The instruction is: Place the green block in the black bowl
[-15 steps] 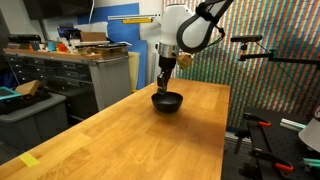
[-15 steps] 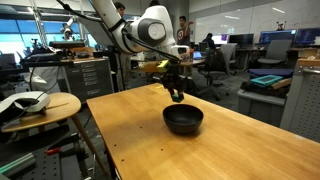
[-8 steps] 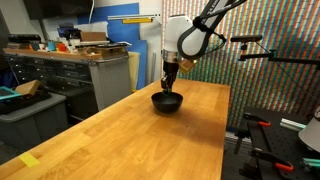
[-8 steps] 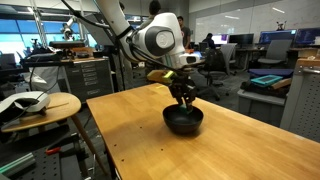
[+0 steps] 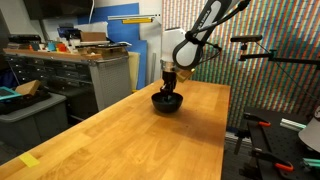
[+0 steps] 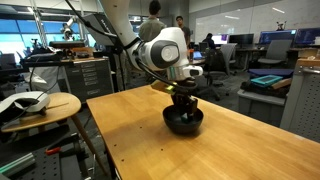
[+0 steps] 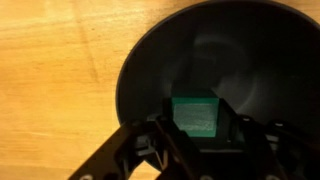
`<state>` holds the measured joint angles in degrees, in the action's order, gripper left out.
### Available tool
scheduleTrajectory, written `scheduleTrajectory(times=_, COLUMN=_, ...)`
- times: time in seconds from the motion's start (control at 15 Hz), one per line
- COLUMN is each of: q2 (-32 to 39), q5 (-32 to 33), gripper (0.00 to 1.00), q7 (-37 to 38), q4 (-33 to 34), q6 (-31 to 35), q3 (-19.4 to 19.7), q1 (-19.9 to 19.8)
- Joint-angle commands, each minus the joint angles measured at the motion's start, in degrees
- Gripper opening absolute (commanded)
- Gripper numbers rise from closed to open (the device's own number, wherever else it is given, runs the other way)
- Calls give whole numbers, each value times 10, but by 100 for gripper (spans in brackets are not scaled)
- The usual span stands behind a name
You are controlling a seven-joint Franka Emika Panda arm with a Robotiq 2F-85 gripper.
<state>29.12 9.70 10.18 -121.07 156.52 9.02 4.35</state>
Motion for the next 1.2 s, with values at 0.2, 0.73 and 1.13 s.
scheduleTrajectory(times=0.2, q2=18, q5=-10, gripper=78, q7=8, q4=38, q6=-21, q3=4, q1=-5)
scheduleTrajectory(times=0.73, q2=-33, q5=-45, gripper=100, q7=0, q4=38, q6=-108, q3=-11, q1=-23)
scheduleTrajectory(times=1.13, q2=-98, q5=-59, gripper=100, q7=0, q4=34, q6=-184, q3=-19, q1=-28)
